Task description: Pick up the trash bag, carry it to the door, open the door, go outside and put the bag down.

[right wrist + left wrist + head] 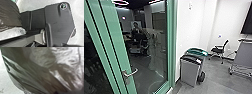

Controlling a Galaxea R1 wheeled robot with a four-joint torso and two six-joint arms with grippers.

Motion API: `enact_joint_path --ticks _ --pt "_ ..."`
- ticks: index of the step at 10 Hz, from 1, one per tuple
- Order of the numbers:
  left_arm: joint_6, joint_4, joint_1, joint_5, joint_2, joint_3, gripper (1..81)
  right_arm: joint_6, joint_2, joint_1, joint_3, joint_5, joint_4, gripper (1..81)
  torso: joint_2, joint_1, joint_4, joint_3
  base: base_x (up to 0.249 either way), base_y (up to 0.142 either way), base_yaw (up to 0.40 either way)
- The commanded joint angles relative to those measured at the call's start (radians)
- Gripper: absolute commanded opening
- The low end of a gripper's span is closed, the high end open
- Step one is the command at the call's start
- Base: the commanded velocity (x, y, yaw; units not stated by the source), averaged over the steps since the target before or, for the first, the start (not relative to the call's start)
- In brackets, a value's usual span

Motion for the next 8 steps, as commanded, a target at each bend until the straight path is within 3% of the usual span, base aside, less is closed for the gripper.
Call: enact_joint_path --ticks 1,8 --pt "0.005 0.005 -0.064 0.060 -0.001 -0.003 1.0 -0.004 0.009 0.042 0.005 -0.055 -0.010 81.1 0.000 0.000 0.000 0.000 0.184 0.067 0.000" --pt "0.005 0.005 -0.064 0.060 0.000 -0.001 1.0 -0.006 0.009 0.041 0.005 -0.054 -0.011 81.1 0.000 0.000 0.000 0.000 0.171 0.072 0.000"
